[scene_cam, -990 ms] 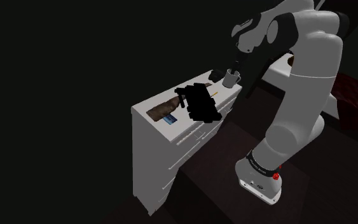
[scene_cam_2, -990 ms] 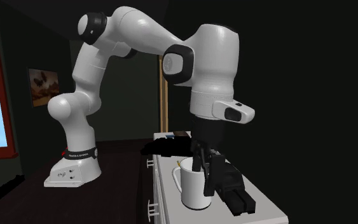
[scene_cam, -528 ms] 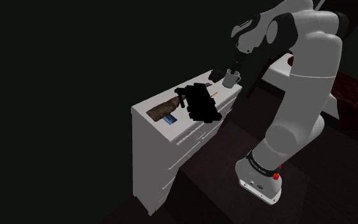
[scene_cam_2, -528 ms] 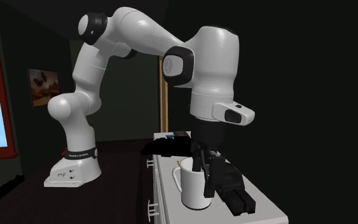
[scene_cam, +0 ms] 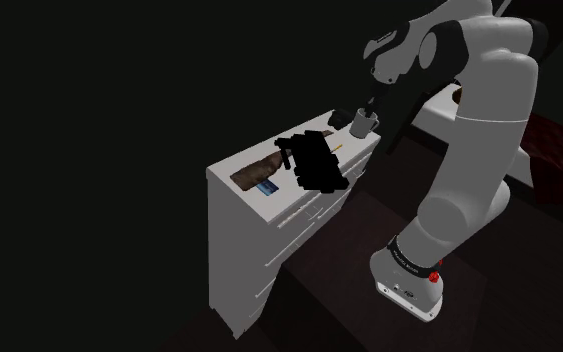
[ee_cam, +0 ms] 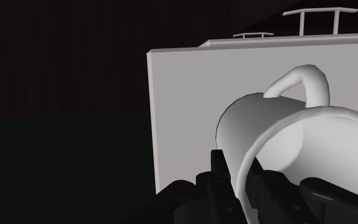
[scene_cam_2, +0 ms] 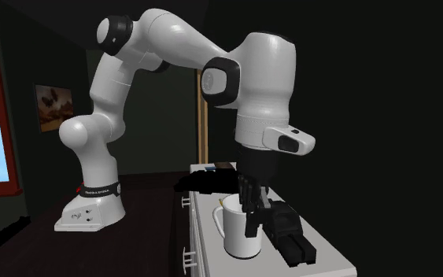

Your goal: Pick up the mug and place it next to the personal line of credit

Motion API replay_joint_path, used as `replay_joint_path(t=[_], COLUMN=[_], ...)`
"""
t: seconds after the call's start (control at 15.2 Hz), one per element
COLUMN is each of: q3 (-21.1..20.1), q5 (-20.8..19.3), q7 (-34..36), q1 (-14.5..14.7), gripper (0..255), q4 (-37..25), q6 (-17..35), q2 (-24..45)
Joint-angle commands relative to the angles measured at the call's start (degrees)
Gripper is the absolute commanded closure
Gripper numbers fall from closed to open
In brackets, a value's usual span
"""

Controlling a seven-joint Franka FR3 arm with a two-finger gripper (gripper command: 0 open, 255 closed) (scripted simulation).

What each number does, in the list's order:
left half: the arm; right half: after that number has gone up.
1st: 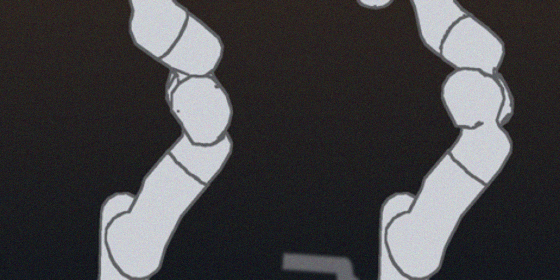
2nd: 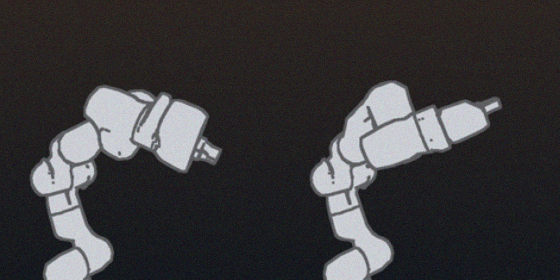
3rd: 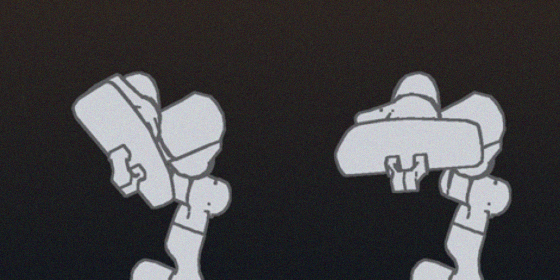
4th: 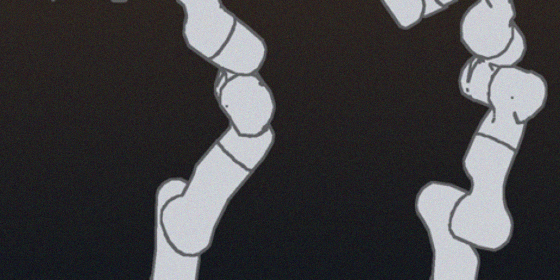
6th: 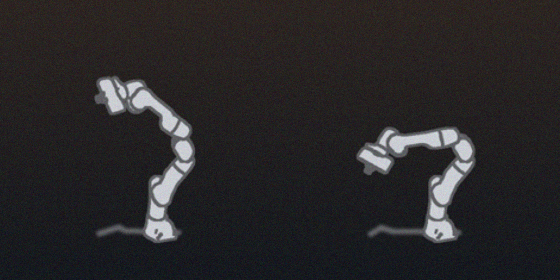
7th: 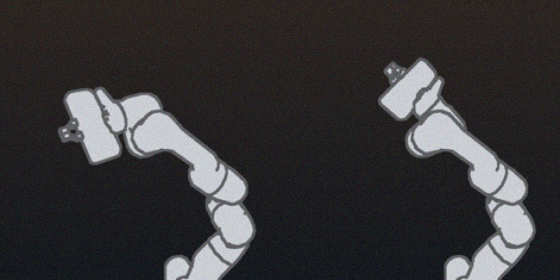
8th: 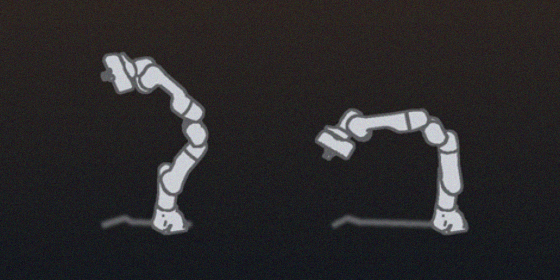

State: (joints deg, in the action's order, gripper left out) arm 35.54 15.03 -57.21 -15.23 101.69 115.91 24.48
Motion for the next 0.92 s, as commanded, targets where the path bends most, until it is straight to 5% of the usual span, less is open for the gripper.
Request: replay_joint_path(t=[0.0, 0.86], q3=[0.01, 1.32], q5=[0.00, -2.65], q7=[0.00, 1.64], q1=[-0.01, 0.70], gripper=[255, 255], q4=[0.00, -4.68], q6=[0.01, -7.65], q2=[0.00, -3.66])
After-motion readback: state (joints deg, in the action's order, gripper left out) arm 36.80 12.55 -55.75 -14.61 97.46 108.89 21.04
